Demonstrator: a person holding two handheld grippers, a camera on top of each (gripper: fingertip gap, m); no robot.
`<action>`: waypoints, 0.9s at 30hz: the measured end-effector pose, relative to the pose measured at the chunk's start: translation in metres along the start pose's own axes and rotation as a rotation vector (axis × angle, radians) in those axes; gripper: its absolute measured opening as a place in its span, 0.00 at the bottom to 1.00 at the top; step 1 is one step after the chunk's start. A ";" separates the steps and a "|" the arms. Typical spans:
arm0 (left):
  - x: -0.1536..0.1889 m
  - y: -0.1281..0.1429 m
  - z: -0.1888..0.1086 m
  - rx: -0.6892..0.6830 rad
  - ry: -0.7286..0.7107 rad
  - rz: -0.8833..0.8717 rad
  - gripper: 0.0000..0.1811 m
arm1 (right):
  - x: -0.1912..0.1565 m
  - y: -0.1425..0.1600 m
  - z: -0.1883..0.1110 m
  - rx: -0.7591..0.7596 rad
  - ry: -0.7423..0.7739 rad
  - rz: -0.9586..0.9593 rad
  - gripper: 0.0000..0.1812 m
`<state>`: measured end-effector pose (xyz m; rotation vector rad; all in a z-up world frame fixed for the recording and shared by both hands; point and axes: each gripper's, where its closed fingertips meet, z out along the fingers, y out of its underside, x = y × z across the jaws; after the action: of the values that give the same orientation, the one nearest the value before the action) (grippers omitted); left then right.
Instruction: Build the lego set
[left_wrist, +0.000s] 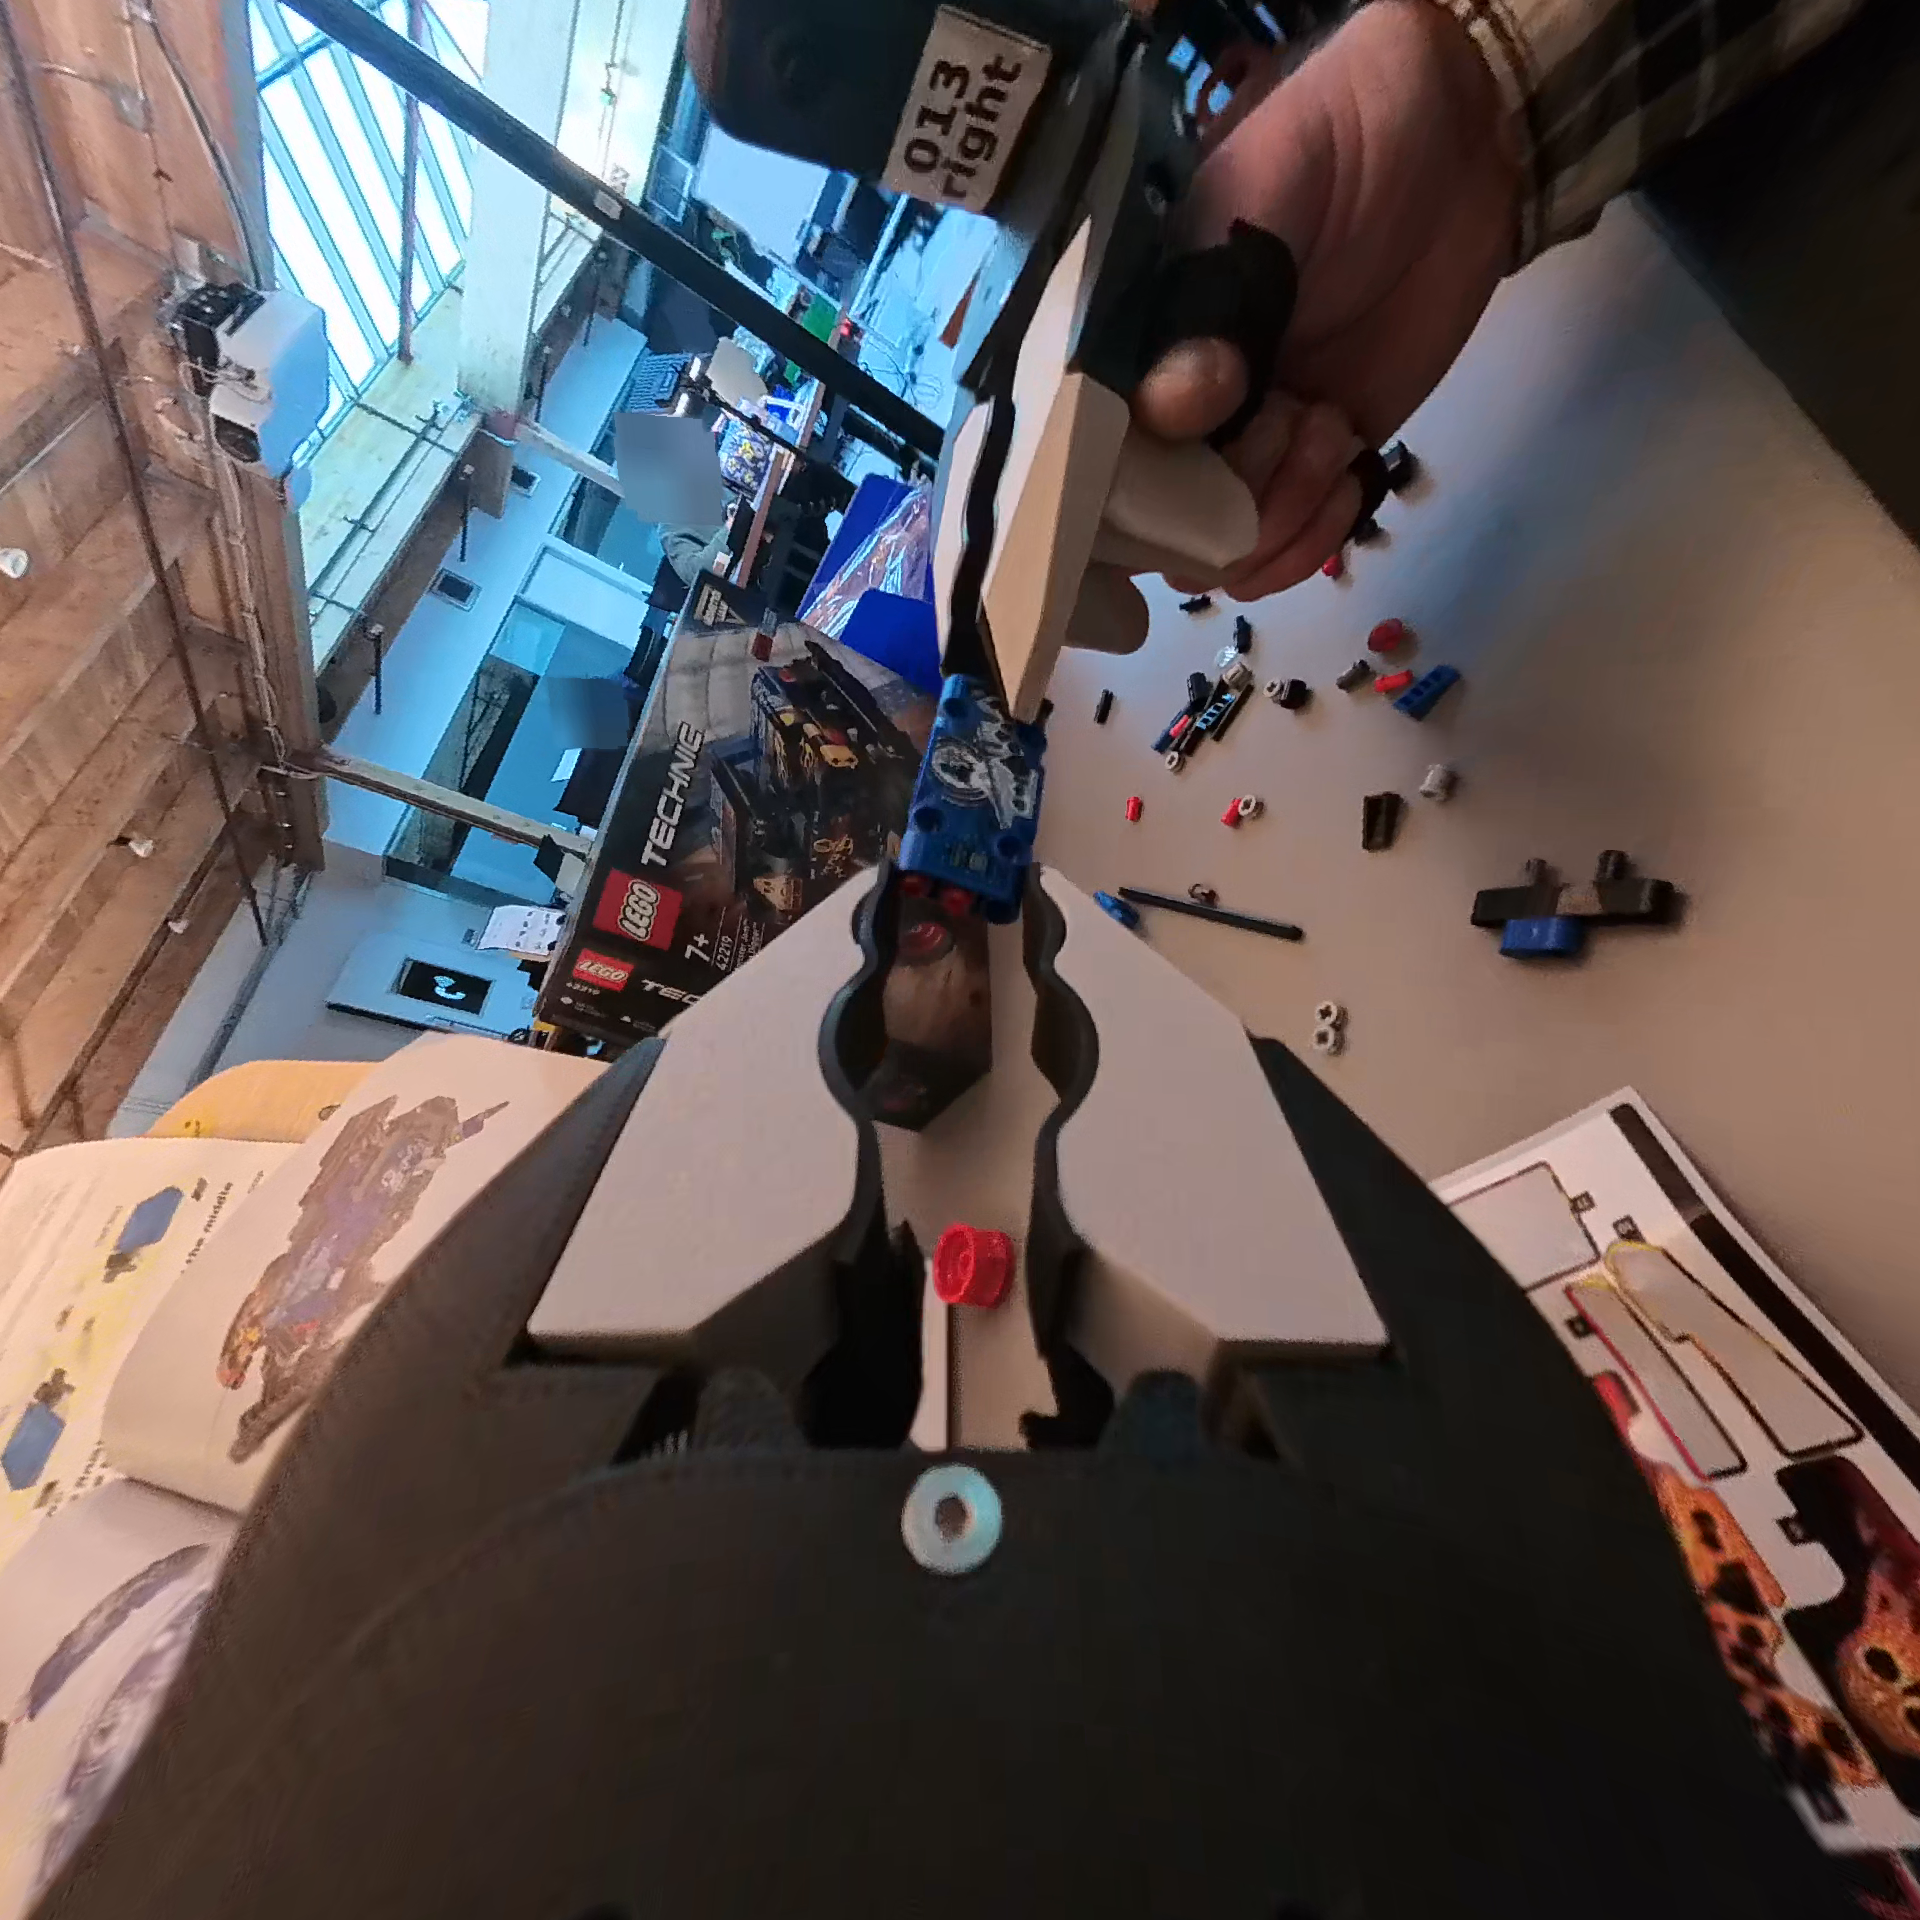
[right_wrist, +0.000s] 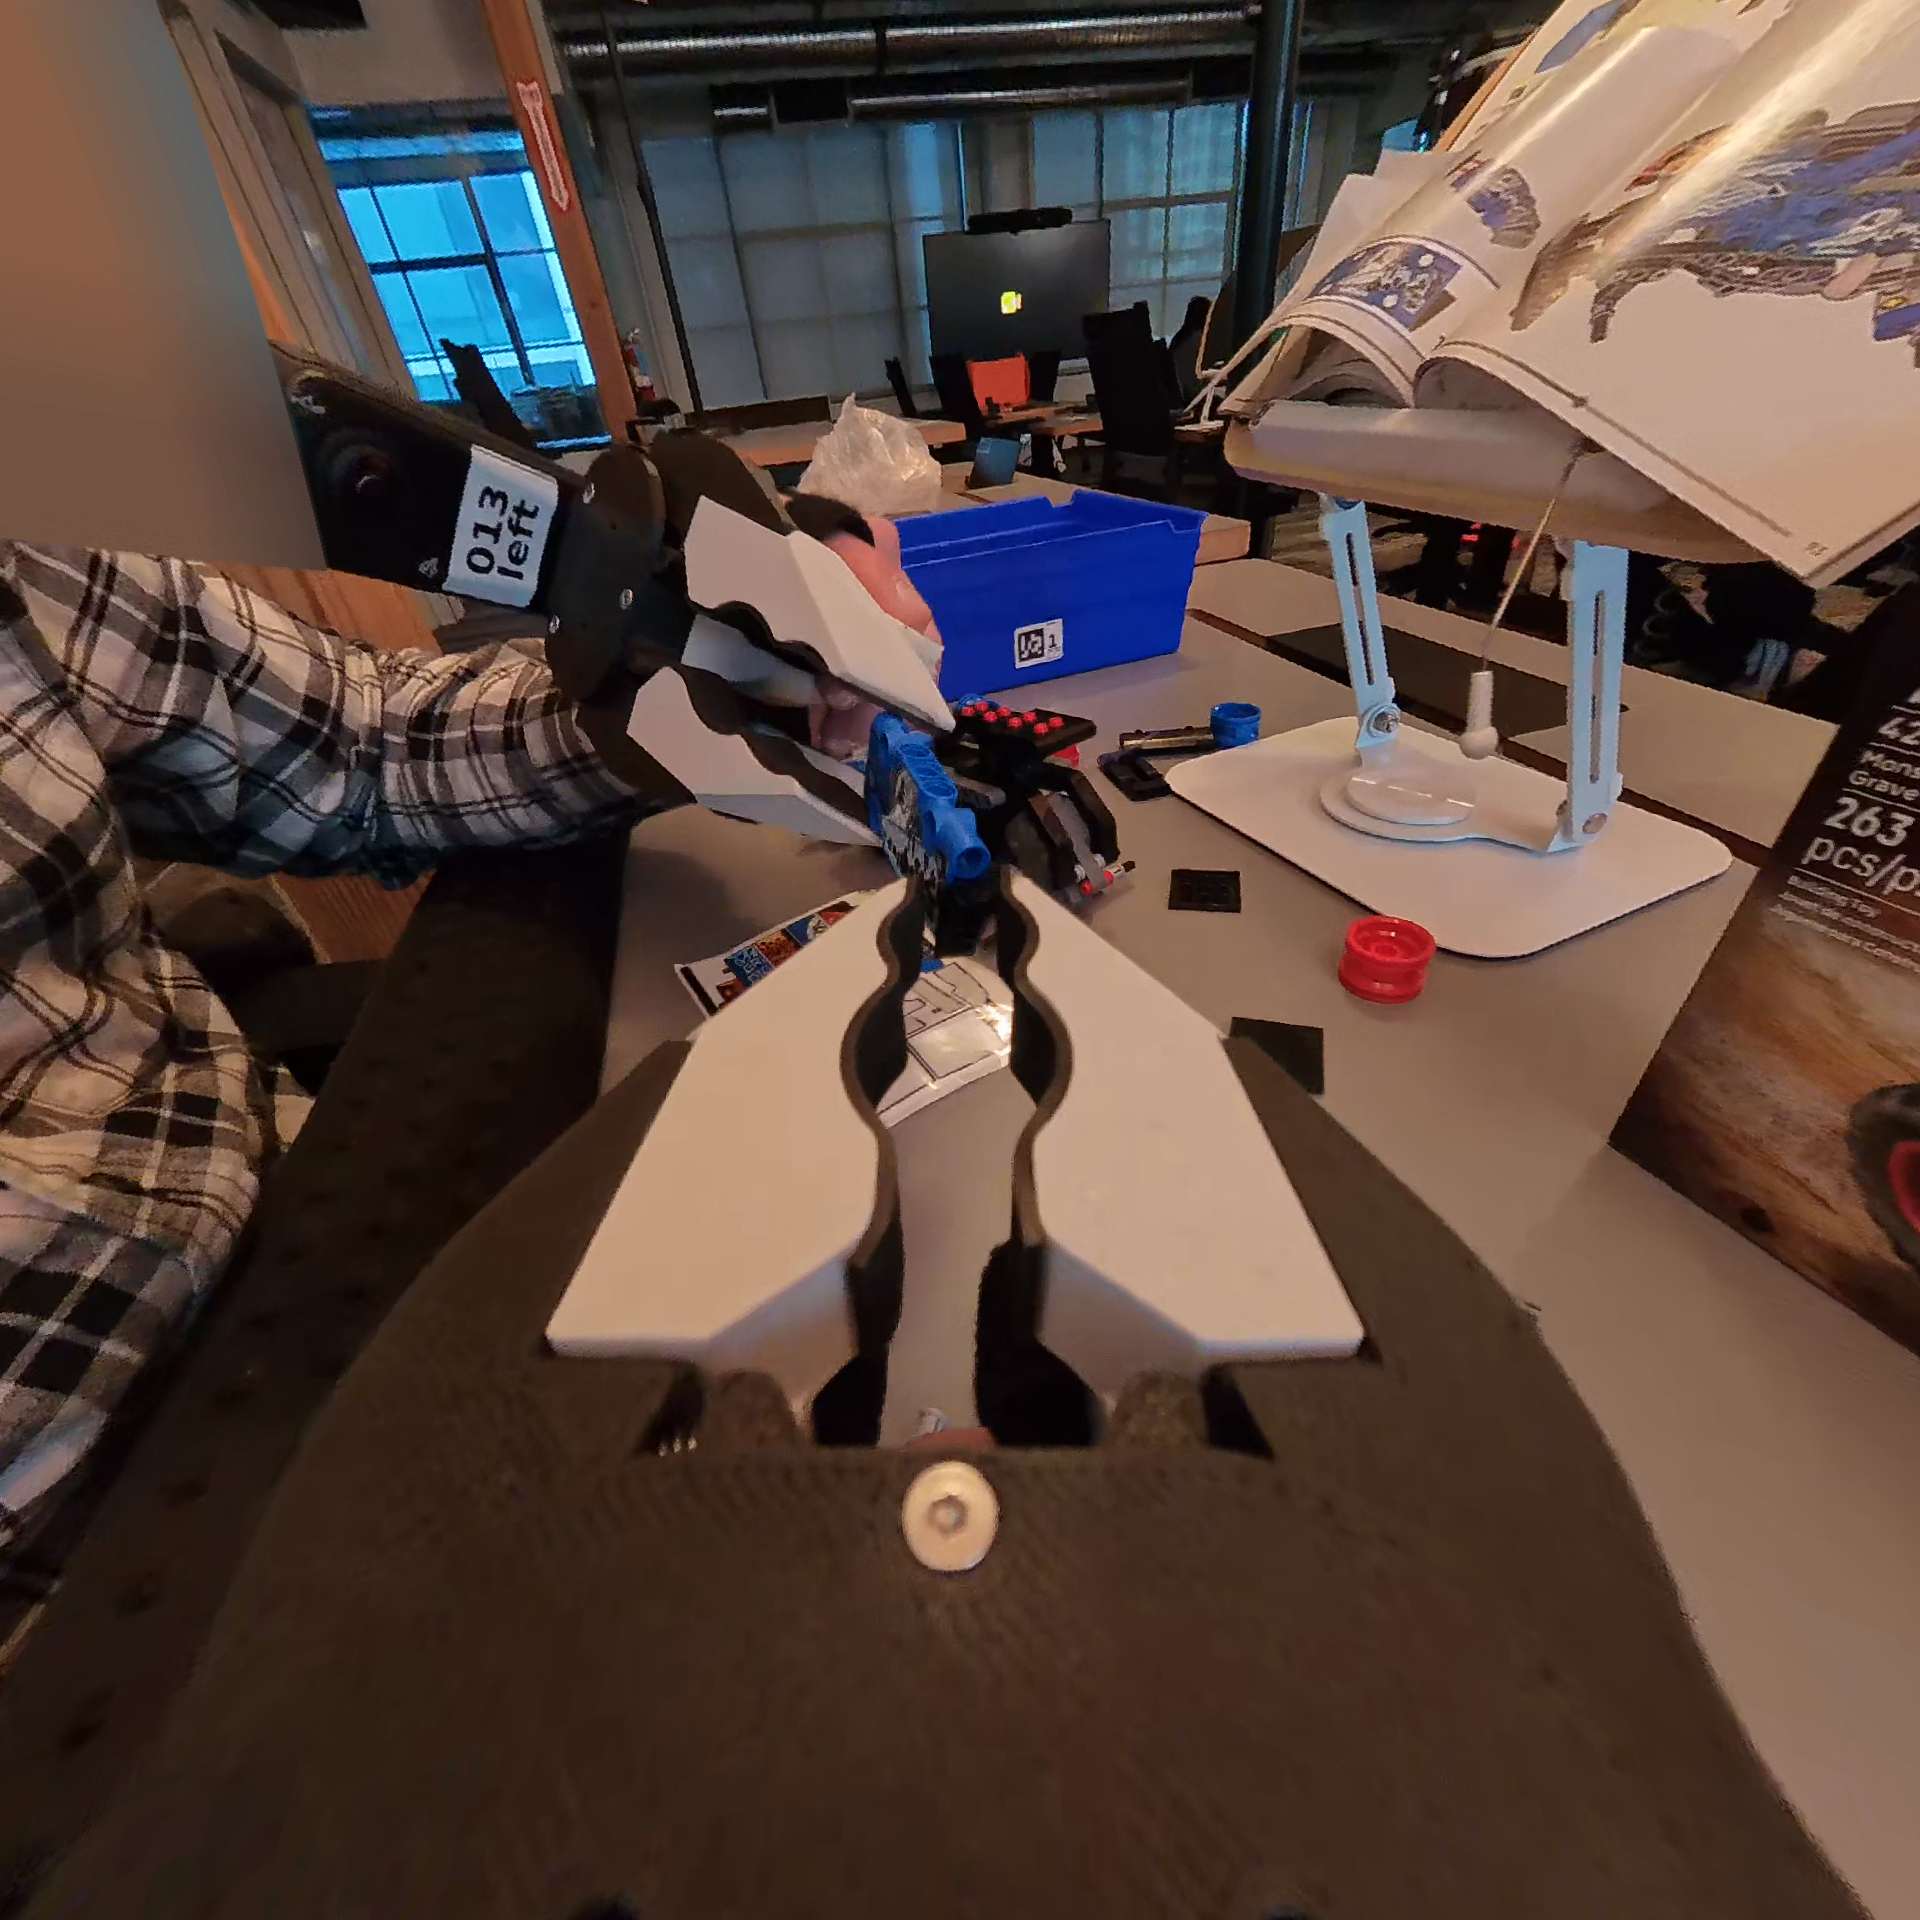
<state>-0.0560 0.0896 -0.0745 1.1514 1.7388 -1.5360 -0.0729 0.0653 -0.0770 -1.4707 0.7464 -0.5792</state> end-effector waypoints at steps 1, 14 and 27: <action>0.000 0.000 -0.002 -0.016 0.006 0.017 0.12 | -0.002 0.000 0.000 -0.005 -0.006 -0.003 0.06; 0.042 -0.005 -0.073 -0.225 -0.020 -0.062 0.11 | -0.074 0.015 0.040 -0.128 -0.209 -0.098 0.03; 0.063 0.000 -0.091 -0.173 -0.095 -0.557 0.14 | -0.094 0.027 0.047 -0.135 -0.283 -0.101 0.03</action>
<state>-0.0737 0.1930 -0.1090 0.5176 2.1905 -1.6637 -0.1023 0.1674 -0.0976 -1.6814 0.4989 -0.3906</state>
